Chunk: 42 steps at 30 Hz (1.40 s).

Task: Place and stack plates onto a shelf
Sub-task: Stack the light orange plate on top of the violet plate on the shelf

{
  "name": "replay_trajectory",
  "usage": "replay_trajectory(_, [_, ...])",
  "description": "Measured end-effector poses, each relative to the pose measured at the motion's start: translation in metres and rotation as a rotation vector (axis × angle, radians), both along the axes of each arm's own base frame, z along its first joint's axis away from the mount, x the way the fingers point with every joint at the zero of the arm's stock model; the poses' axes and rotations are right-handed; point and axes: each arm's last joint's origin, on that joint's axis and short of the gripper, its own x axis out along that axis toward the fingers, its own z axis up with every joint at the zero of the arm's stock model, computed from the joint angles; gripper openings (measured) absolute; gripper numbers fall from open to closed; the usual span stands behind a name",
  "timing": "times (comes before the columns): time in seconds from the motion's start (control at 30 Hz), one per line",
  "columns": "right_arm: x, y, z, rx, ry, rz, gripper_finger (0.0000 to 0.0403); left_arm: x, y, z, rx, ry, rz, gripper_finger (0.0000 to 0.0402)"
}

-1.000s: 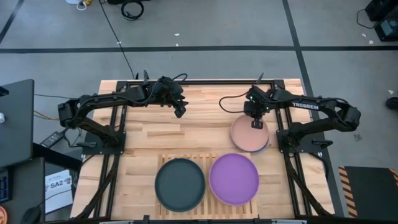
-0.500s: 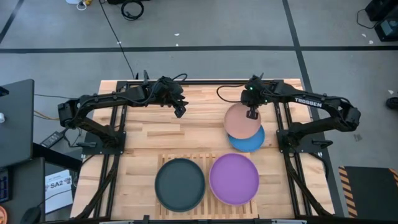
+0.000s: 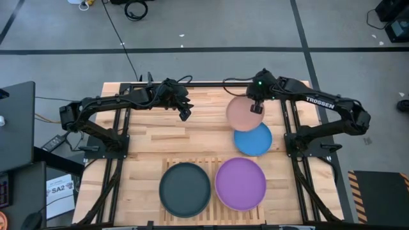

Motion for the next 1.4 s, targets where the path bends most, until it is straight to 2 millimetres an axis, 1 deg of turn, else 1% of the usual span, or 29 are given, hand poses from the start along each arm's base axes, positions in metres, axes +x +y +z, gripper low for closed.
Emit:
replay_trajectory(0.13, [0.001,-0.007,0.014,-0.057,-0.045,-0.04,0.0014,0.0,0.0,0.0,0.0,0.0,0.0,0.0169])
replay_trajectory(0.33, [0.003,-0.018,0.036,-0.131,-0.176,-0.094,0.0014,0.0,0.0,0.0,0.0,0.0,0.0,0.0169])
replay_trajectory(0.43, [0.005,-0.022,0.046,-0.142,-0.267,-0.131,0.0014,0.0,0.0,0.0,0.002,0.001,-0.002,0.0169])
replay_trajectory(0.6, [0.006,-0.023,0.054,-0.125,-0.351,-0.176,0.0014,0.0,0.0,0.0,0.003,0.002,-0.003,0.0169])
replay_trajectory(0.83, [0.01,-0.019,0.065,0.06,-0.513,-0.144,0.0014,0.0,0.0,0.0,0.004,0.002,-0.004,0.0169])
replay_trajectory(1.07, [0.01,-0.013,0.085,0.276,-0.652,-0.147,0.0014,0.0,0.0,0.0,0.005,0.003,-0.005,0.0169])
replay_trajectory(1.23, [0.011,-0.003,0.093,0.449,-0.688,-0.099,0.0014,0.0,0.0,0.0,0.005,0.003,-0.005,0.0169])
replay_trajectory(1.4, [0.018,0.014,0.092,0.61,-0.659,-0.043,0.0014,0.0,0.0,0.0,0.005,0.003,-0.005,0.0169])
